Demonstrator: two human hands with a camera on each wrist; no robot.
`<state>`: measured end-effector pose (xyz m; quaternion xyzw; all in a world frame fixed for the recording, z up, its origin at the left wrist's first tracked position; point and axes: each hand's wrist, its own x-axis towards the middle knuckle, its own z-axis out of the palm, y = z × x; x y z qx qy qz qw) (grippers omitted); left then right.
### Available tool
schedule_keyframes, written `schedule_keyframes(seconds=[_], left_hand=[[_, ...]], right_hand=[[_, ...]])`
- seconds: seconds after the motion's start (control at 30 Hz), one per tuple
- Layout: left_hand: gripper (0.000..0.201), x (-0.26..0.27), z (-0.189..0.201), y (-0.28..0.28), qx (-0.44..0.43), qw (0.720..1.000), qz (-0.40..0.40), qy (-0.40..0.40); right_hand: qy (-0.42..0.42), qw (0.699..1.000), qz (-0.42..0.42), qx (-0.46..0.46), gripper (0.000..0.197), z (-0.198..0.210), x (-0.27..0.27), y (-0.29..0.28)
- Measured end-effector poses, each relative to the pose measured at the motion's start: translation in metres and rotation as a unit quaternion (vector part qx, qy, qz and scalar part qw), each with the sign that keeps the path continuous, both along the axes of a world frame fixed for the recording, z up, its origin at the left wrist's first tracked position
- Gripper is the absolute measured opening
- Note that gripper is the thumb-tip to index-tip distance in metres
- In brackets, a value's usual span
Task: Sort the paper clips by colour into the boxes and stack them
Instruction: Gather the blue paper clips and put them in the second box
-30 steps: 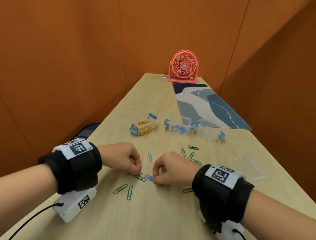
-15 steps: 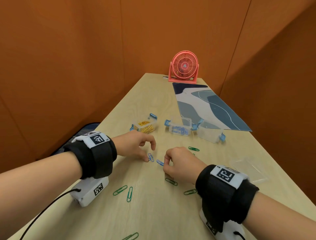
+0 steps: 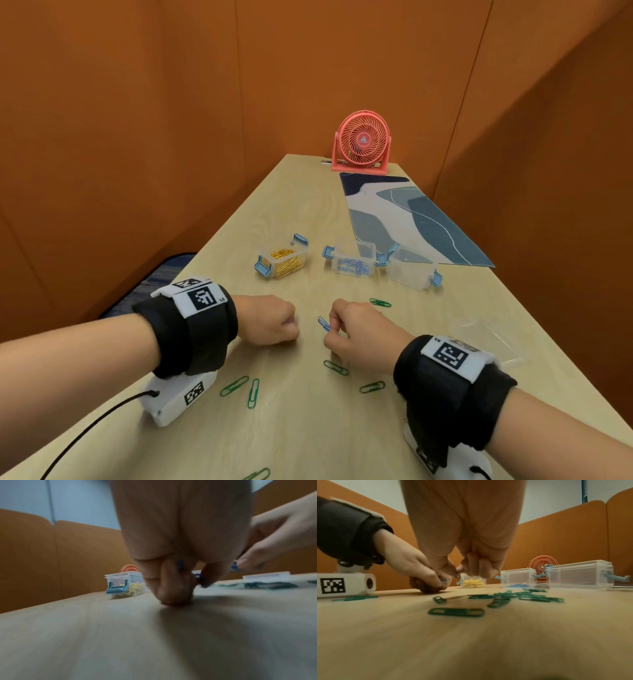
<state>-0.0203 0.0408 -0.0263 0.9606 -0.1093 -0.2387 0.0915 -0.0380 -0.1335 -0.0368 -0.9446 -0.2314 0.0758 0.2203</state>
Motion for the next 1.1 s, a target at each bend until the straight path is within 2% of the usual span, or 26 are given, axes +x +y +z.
schedule_keyframes(seconds=[0.03, 0.07, 0.13, 0.17, 0.3, 0.5, 0.53, 0.57, 0.6, 0.67, 0.73, 0.9, 1.03, 1.1], left_hand=[[0.027, -0.001, 0.002, -0.003, -0.069, 0.996, 0.048, 0.041], [0.024, -0.001, 0.006, -0.006, -0.172, 0.974, 0.114, 0.093], [0.024, -0.001, 0.014, -0.015, -0.339, 0.899, 0.217, 0.17], [0.026, -0.001, 0.017, -0.019, -0.388, 0.868, 0.245, 0.188], [0.027, -0.003, 0.02, -0.045, -0.491, 0.79, 0.246, 0.274], [0.044, 0.0, 0.019, -0.073, -0.641, 0.653, 0.24, 0.324], [0.044, 0.002, 0.021, -0.074, -0.649, 0.643, 0.248, 0.323], [0.043, 0.006, 0.023, -0.074, -0.644, 0.646, 0.256, 0.32], [0.04, 0.01, 0.025, -0.073, -0.628, 0.661, 0.264, 0.316], [0.035, 0.02, 0.03, -0.071, -0.573, 0.713, 0.271, 0.299], [0.032, 0.035, 0.034, -0.067, -0.538, 0.743, 0.287, 0.276], [0.033, 0.079, 0.048, -0.063, -0.516, 0.761, 0.351, 0.178], [0.031, 0.111, 0.057, -0.079, -0.563, 0.73, 0.379, 0.078], [0.037, 0.123, 0.059, -0.089, -0.553, 0.75, 0.362, 0.042]], right_hand=[[0.007, 1.0, 0.002, 0.024, 0.009, 0.001, -0.002, -0.002], [0.011, 0.999, 0.004, 0.051, 0.011, 0.002, -0.005, -0.005], [0.007, 0.994, 0.01, 0.106, 0.014, 0.008, -0.01, -0.008], [-0.004, 0.991, 0.01, 0.133, 0.015, 0.012, -0.012, -0.01], [-0.074, 0.976, 0.009, 0.206, 0.011, 0.03, -0.006, -0.013], [-0.097, 0.974, 0.03, 0.204, 0.004, 0.036, 0.007, -0.02], [-0.103, 0.974, 0.033, 0.197, 0.005, 0.036, 0.009, -0.024], [-0.108, 0.975, 0.036, 0.193, 0.007, 0.036, 0.011, -0.029], [-0.113, 0.974, 0.036, 0.191, 0.008, 0.036, 0.013, -0.035], [-0.122, 0.974, 0.006, 0.192, 0.008, 0.038, 0.019, -0.049], [-0.111, 0.977, -0.052, 0.173, 0.009, 0.039, 0.025, -0.067], [-0.023, 0.992, -0.109, 0.051, 0.011, 0.025, 0.034, -0.104], [0.019, 0.996, -0.081, 0.021, 0.02, 0.015, 0.033, -0.103], [0.018, 0.998, -0.062, 0.008, 0.025, 0.012, 0.033, -0.097]])
